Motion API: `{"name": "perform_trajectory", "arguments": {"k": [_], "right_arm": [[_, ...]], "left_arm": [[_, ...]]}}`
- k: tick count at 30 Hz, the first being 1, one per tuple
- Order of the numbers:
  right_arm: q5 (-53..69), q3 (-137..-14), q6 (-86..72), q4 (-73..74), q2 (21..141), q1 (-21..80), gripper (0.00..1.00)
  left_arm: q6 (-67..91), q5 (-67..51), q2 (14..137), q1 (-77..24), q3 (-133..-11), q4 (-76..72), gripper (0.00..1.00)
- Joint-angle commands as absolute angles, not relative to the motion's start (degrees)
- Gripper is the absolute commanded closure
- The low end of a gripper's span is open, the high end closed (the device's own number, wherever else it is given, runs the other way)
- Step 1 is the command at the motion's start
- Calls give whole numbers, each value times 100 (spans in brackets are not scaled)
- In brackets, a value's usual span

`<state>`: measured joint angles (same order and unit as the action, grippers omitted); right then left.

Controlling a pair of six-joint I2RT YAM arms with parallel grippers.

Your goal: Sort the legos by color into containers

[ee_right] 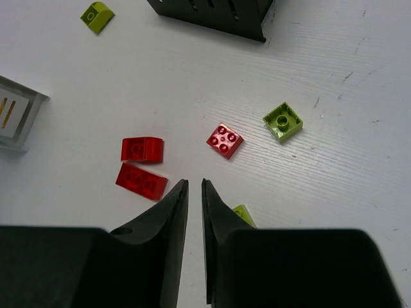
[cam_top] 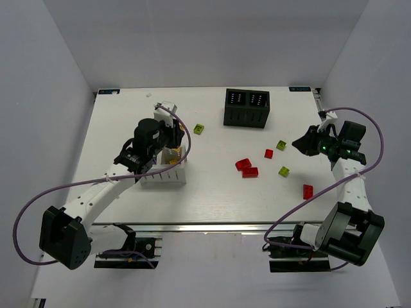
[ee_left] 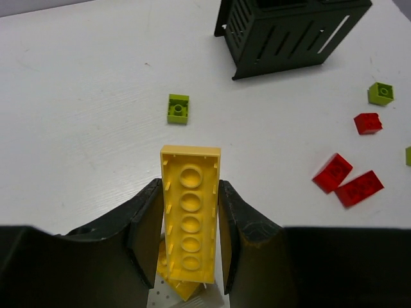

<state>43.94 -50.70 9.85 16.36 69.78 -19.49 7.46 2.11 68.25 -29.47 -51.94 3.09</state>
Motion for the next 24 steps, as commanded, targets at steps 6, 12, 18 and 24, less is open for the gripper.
{"name": "perform_trajectory", "arguments": {"k": [6, 12, 18, 24], "right_arm": [[4553, -5010, 1037, 1450, 6820, -2013, 79], [4684, -5027, 1116, 1494, 6882, -2013, 69], [5158, -5080, 1659, 1845, 6935, -1969, 35], [5581, -5212, 2486, 2407, 7145, -1794, 27]], "left_arm": [[844, 114, 6935, -2689, -4940, 334, 90], [949, 141, 6715, -2637, -4623, 281, 76], [958, 123, 6724, -2584, -4737, 387, 19], [993, 35, 6478, -2531, -5044, 518, 19]]}}
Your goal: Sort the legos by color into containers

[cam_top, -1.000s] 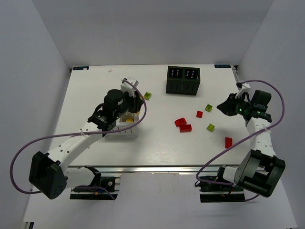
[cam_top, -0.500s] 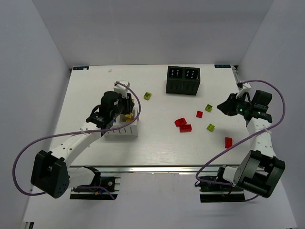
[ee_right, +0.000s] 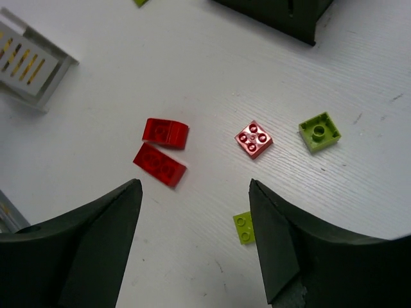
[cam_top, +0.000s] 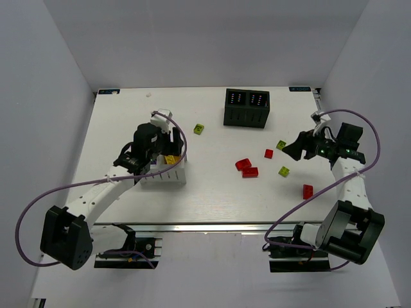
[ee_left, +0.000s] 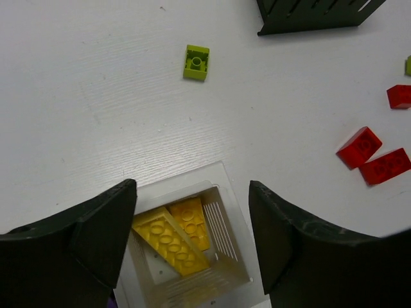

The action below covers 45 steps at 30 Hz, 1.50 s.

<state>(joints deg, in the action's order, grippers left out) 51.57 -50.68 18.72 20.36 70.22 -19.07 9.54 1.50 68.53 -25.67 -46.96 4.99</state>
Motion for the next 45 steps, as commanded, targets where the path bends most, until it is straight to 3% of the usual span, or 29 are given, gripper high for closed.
{"name": "perform_trajectory", "arguments": {"k": [1, 2, 3, 7, 9, 12, 14, 17, 20, 35, 39, 45], "right_arm": [[5572, -5238, 2705, 2469, 7198, -1610, 27], [5529, -5299, 2794, 2548, 7329, -1513, 28], [5302, -5352, 2908, 2601, 7382, -1425, 30], [4563, -5554, 3864, 3022, 7707, -416, 37], [4343, -5494, 5041, 3348, 7831, -63, 35], [4114, -5441, 6558, 3594, 7971, 386, 26], [3982, -5519, 6985, 3629, 8242, 570, 22], [3675, -6010, 7567, 4094, 8917, 712, 18], [3236, -6345, 7673, 4192, 9438, 905, 12], [2901, -6030, 7489, 3517, 9905, 1555, 18], [2734, -5924, 7365, 3375, 10002, 1687, 27], [2505, -5880, 7400, 3542, 10046, 1731, 58]], "left_arm": [[1019, 44, 6321, -2531, -5097, 623, 22], [1028, 61, 6232, -2531, -5132, 694, 26], [1054, 183, 6092, -2531, -5159, 773, 45], [1265, 842, 5092, -2531, -5010, 1517, 95], [1546, 1255, 4756, -2531, -4914, 1879, 96], [2117, 2213, 4334, -2531, -4808, 2766, 64], [2433, 2749, 4176, -2531, -4781, 3391, 34], [2461, 3337, 4026, -2531, -4668, 3875, 19], [2531, 3769, 3684, -2584, -4580, 4017, 18], [2768, 4192, 2717, -2637, -3964, 3841, 17], [2830, 4315, 2593, -2637, -3929, 3867, 17], [2944, 4465, 2593, -2637, -3902, 3929, 13]]}}
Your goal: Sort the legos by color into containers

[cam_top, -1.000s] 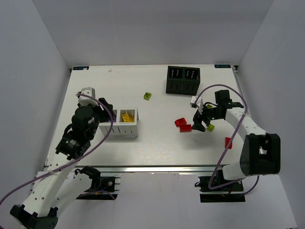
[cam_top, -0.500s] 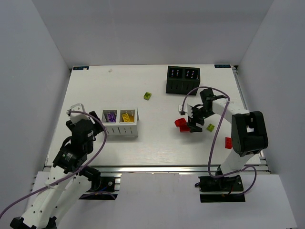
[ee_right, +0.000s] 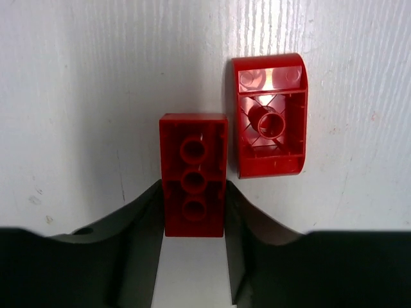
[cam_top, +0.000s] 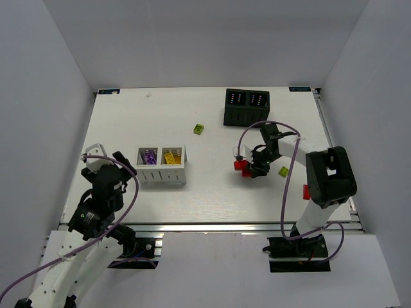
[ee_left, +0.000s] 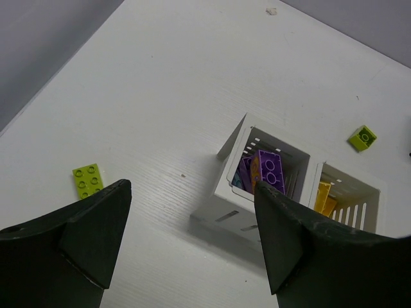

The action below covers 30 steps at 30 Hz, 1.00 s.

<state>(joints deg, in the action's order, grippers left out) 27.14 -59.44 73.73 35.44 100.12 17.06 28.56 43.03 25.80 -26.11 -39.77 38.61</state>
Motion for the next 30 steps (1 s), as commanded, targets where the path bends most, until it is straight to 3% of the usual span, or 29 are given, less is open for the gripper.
{"name": "perform_trajectory", "arguments": {"k": [1, 3, 6, 9, 12, 16, 19, 24, 30], "right_arm": [[2487, -5854, 7435, 3577, 10020, 1714, 67], [2408, -5818, 7462, 3664, 9985, 1714, 81], [2311, -5862, 7611, 4059, 9713, 1679, 92], [2653, -6274, 7673, 4700, 9195, 1617, 98], [3259, -7193, 7200, 5176, 8825, 1538, 100], [3559, -8321, 6119, 4774, 8938, 1564, 100], [3490, -8920, 5284, 4159, 9202, 1591, 100], [3051, -9175, 4230, 2842, 9491, 1635, 100], [2672, -9694, 3657, 2444, 9931, 1635, 100]], "left_arm": [[2944, 4456, 2628, -2637, -3911, 3929, 13], [2944, 4412, 2715, -2637, -3911, 3903, 13], [2936, 4307, 2856, -2637, -3929, 3885, 12], [2830, 4036, 2927, -2637, -3920, 3771, 12], [2646, 3510, 3014, -2637, -3902, 3543, 12], [2389, 1963, 3742, -2575, -4453, 3330, 22], [2627, 2038, 4507, -2628, -5121, 3656, 30], [2637, 1890, 5420, -2681, -5905, 3718, 27], [2567, 1547, 5793, -2681, -6101, 3455, 21]]}}
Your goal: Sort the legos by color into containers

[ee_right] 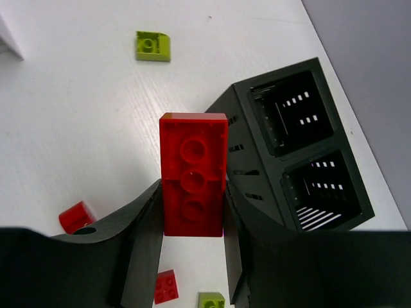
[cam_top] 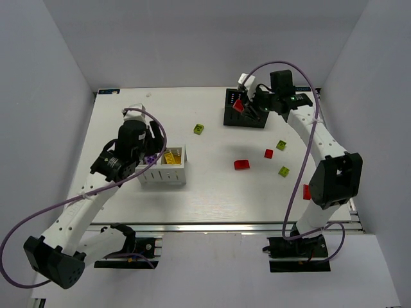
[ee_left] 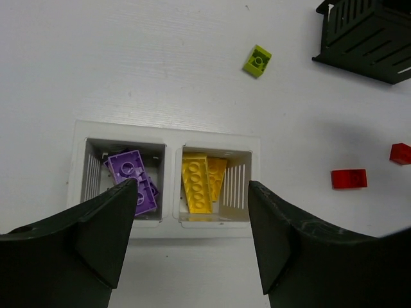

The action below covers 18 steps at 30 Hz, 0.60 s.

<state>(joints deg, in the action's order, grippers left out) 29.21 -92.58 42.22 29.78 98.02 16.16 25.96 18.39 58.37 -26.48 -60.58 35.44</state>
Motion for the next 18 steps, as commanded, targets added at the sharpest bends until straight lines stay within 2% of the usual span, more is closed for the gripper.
{"name": "perform_trajectory", "arguments": {"k": [1, 5, 10, 14, 18], "right_arm": [[2515, -9747, 3639, 2409, 9958, 1635, 100], [2005, -9974, 4032, 2153, 10221, 1687, 100], [1206, -10704, 4508, 2110, 11091, 1802, 100], [1178, -11328, 4369, 1908, 11670, 1705, 100], [1353, -11417, 4106, 1679, 11944, 1670, 97]], "left_arm": [[2549, 1512, 5766, -2681, -6056, 3419, 21], [2382, 1284, 5502, -2681, -5801, 3112, 18], [2399, 1186, 5265, -2681, -5573, 3146, 15], [2548, 1292, 5037, -2681, -5309, 3199, 15], [2619, 1301, 4922, -2681, -5168, 3305, 14]]}}
